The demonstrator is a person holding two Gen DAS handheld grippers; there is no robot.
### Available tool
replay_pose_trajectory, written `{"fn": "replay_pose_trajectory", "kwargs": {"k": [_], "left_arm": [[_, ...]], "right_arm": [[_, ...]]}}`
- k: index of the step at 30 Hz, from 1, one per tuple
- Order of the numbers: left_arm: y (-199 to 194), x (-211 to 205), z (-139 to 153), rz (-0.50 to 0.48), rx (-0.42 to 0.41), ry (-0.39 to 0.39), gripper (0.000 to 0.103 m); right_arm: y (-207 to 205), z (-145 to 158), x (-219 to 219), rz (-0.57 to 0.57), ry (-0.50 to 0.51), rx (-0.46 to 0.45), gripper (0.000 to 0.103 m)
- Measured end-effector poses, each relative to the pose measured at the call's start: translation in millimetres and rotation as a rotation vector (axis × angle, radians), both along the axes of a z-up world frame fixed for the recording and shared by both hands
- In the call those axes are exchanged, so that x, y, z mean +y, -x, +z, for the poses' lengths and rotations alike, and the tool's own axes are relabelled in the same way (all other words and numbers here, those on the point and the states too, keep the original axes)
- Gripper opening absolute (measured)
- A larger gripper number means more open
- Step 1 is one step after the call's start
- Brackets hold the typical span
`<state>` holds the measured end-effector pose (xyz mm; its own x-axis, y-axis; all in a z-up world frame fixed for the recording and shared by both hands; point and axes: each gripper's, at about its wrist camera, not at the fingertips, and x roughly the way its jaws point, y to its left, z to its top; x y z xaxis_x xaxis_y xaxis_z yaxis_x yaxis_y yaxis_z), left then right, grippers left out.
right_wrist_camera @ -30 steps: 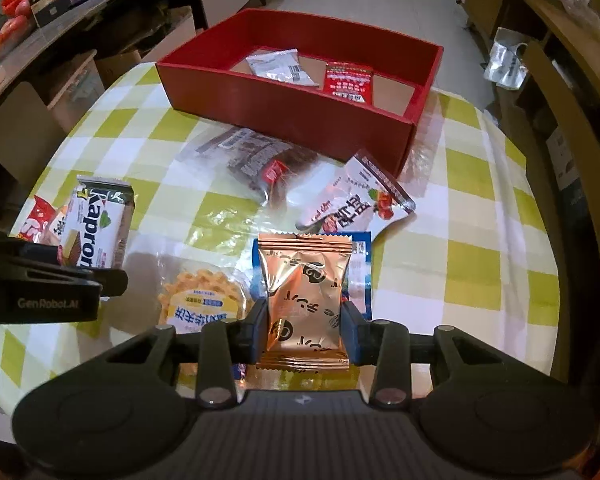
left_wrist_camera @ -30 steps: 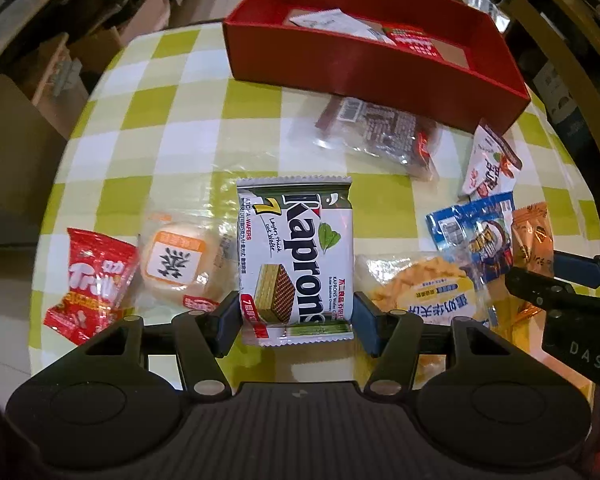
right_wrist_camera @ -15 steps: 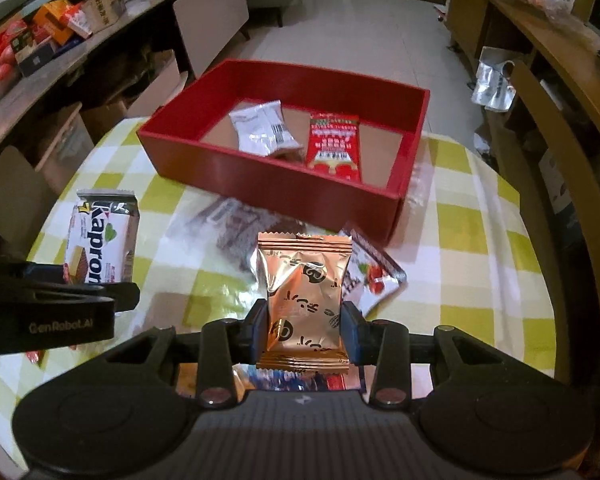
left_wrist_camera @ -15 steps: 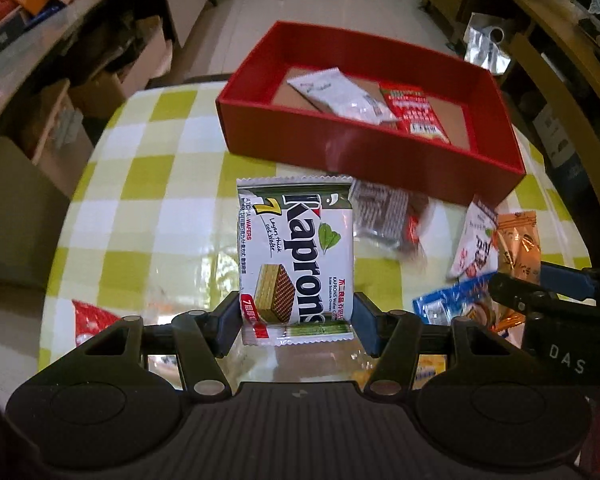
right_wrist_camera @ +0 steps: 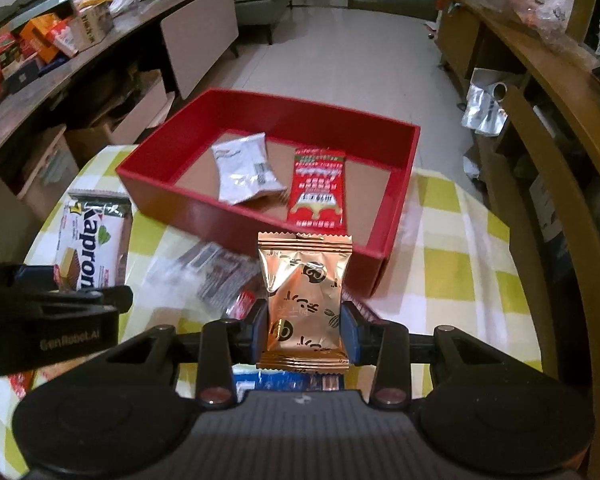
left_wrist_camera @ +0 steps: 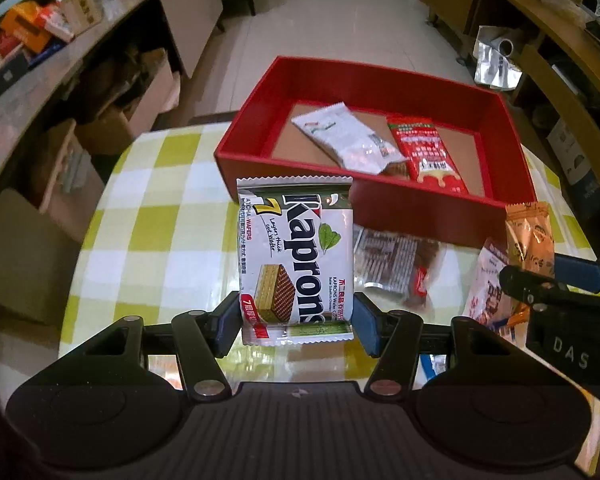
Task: Organize snacks
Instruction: 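Lift and carry the Kaprons wafer and gold sachet over the red tray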
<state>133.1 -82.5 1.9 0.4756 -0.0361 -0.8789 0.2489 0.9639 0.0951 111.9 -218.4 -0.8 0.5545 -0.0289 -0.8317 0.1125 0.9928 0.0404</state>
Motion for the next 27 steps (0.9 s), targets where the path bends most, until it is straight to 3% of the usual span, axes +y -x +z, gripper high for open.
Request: {"fn": "replay_pose_trajectory", "kwargs": {"k": [16,27], "left_arm": [[-42,-26,6,0.000,-0.083,-0.046,0.065],[-79,-46,-6,-0.030,-0.155,-0.152,0.065]], "right_arm": [[-44,7,-13,-0.027,0.044,-0.084,0.045],[-83,-7,-24,-0.040,0.104,-0.098,0.045]]}}
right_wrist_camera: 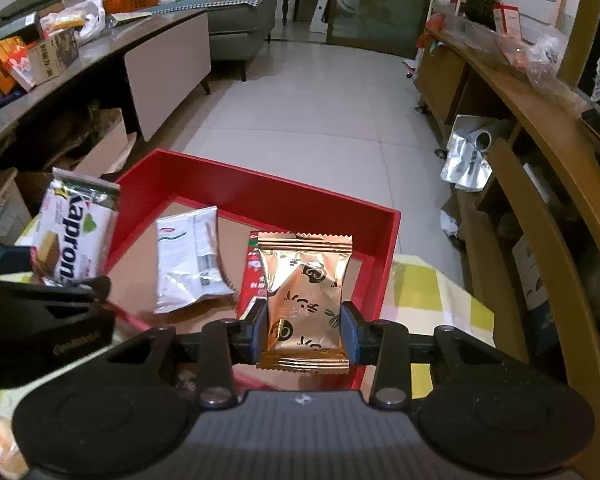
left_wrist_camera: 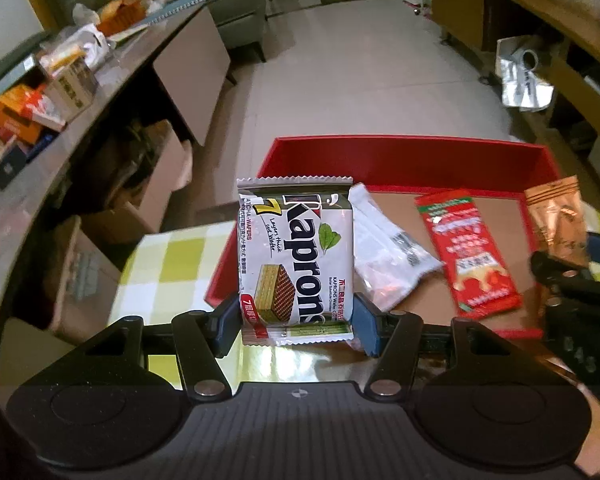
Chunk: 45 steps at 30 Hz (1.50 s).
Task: Organize snacks
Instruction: 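Lift and carry the Kaprons wafer and gold sachet over the red tray, then lower both packets into the red tray and open both grippers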
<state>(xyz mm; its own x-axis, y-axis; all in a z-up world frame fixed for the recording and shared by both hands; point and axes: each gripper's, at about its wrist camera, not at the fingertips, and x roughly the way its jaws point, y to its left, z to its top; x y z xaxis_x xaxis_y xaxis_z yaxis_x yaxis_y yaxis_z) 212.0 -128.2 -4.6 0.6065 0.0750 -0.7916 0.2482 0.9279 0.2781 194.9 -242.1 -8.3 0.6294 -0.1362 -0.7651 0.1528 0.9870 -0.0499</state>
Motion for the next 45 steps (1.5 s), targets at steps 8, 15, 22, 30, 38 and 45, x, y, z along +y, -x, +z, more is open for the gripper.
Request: {"fn": "replay_pose_trajectory", "kwargs": {"k": [8,15,22,30,38,45], "left_arm": [[-29,-5,-9,0.000,0.000,-0.015,0.065],[-48,-19,-17,-0.023,0.006,-0.003,0.065],[-50,-19,-32,-0.031,0.044,-0.014,0.068],[-49,-11,-26,-0.005,0.043,0.004,0.078],[-35,2,-15,0.003,0.053,0.021,0.080],[-14,12,-1,0.001,0.049,0.030,0.081]], "right_arm": [[-25,-8,-7,0.003,0.002,-0.007,0.045],[-41,-18,-7,0.028,-0.026,0.001,0.045],[-46,-27,-3,0.034,-0.008,0.005,0.045],[-42,-26,-4,0.023,-0.033,0.001,0.047],[-22,-10,5,0.021,-0.029,-0.007,0.049],[4,11,13,0.029,-0.031,-0.028,0.049]]}}
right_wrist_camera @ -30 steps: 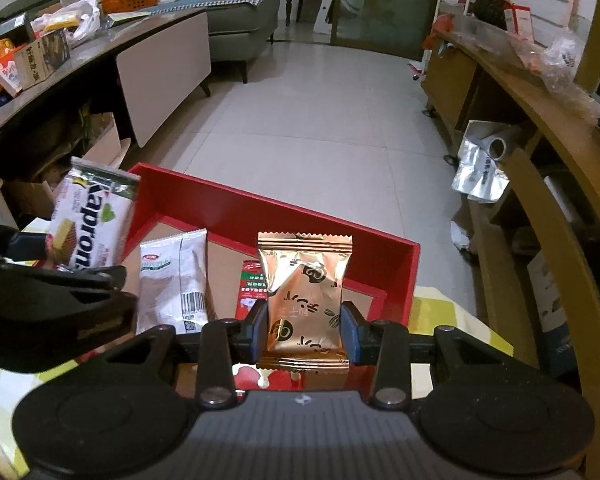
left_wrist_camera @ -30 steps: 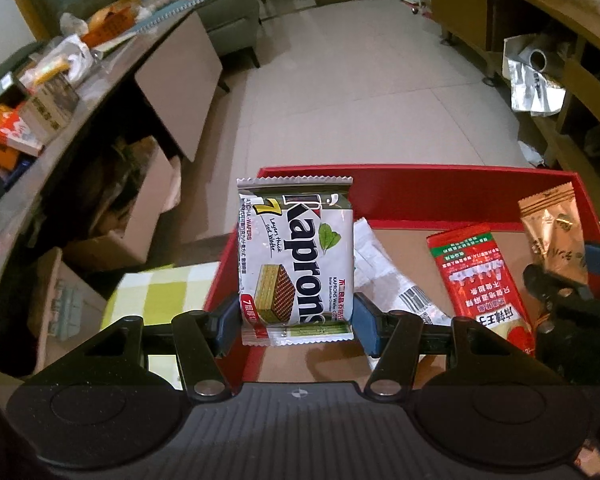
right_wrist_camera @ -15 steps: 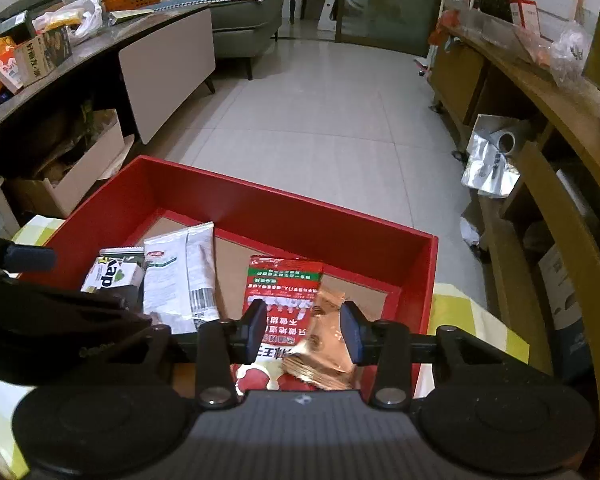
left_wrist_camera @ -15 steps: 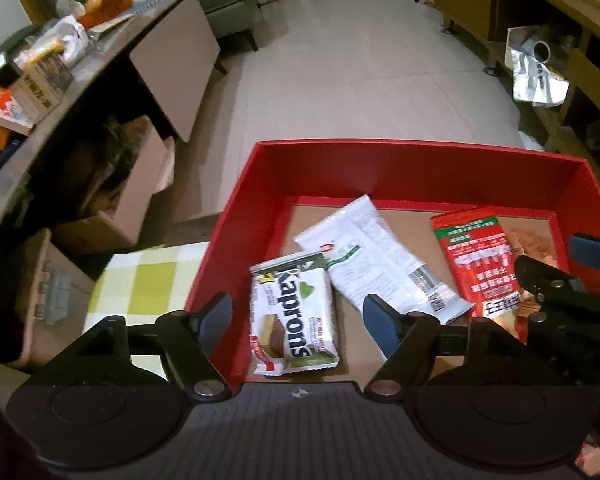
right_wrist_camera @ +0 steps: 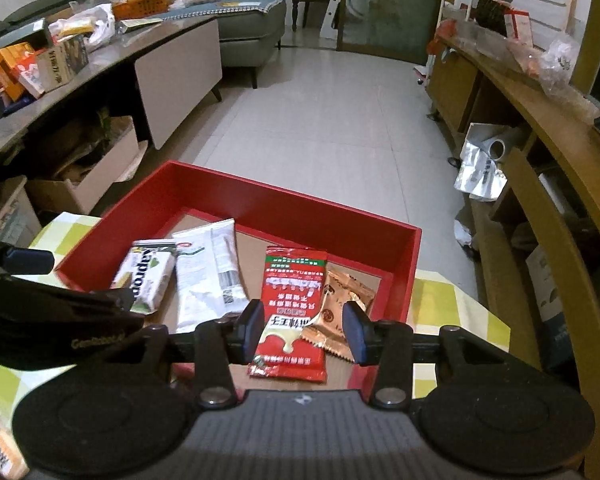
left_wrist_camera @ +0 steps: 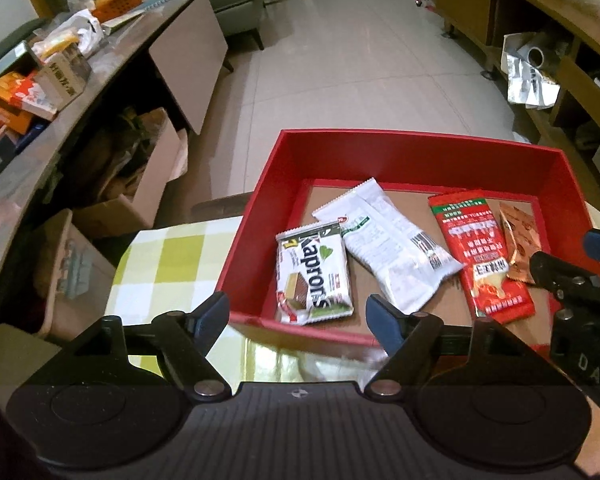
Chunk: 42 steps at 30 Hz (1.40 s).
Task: Organize snacks
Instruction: 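Lower both packets into the red tray and open both grippers, then move both grippers back from the tray over the remaining snacks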
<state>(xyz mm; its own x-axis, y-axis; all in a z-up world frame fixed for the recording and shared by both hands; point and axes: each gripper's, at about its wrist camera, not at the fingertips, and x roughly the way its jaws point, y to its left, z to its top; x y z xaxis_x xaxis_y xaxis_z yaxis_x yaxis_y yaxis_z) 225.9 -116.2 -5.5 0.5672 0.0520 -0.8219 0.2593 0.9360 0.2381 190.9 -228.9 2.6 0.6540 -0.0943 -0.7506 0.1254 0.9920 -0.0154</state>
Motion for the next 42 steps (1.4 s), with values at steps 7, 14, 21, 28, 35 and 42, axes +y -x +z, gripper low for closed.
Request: {"fn": "replay_pose_trajectory", "kwargs": {"k": [7,14,21,28,35,42], "left_arm": [[25,10,15,-0.004,-0.013,0.007,0.081],[49,23,22,0.001,-0.012,0.012,0.081],[72,34,25,0.008,-0.002,0.020,0.082],[94,45,25,0.005,0.004,0.021,0.083],[112,59,19,0.024,0.032,0.020,0.084],[134,75,12,0.053,0.052,0.020,0.084]], "right_arm": [[25,13,10,0.005,-0.010,-0.005,0.049],[49,18,17,0.001,-0.035,-0.001,0.050],[71,21,31,0.025,-0.047,0.002,0.051],[89,24,39,0.041,-0.052,0.006,0.051],[106,16,55,0.089,-0.050,0.044,0.056],[127,13,72,0.129,-0.039,0.064,0.056]]}}
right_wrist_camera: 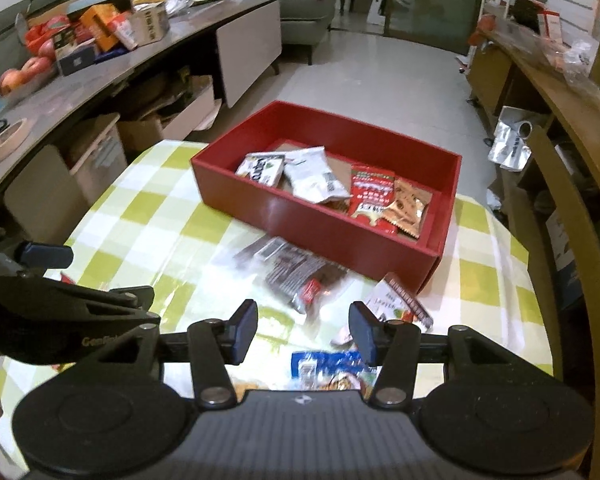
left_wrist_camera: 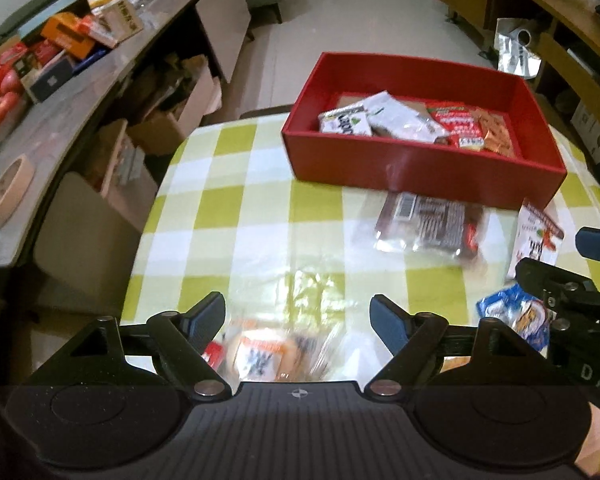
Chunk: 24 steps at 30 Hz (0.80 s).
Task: Organize snacks
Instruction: 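Move both grippers back from the tray over the remaining snacks, then position the open right gripper over the orange crispy snack bag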
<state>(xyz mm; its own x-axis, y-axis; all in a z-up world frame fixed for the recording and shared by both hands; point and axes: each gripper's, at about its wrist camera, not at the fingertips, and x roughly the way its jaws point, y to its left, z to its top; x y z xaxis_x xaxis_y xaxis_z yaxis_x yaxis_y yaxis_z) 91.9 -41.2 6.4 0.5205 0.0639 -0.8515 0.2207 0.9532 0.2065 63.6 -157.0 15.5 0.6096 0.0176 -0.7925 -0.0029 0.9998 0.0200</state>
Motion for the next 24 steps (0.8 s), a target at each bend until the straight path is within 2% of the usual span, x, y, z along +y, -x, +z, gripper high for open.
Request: {"fn": "replay_pose_trajectory", "kwargs": {"k": [15,24], "left_arm": [[32,26,-4,0.026,0.022,-0.017,0.086],[45,29,-11,0.015,0.013,-0.063,0.087]], "right_arm": [[29,-10,10,0.030,-0.035,0.050,0.056],[33,-15,14,0.032,-0.020,0.068,0.057]]}}
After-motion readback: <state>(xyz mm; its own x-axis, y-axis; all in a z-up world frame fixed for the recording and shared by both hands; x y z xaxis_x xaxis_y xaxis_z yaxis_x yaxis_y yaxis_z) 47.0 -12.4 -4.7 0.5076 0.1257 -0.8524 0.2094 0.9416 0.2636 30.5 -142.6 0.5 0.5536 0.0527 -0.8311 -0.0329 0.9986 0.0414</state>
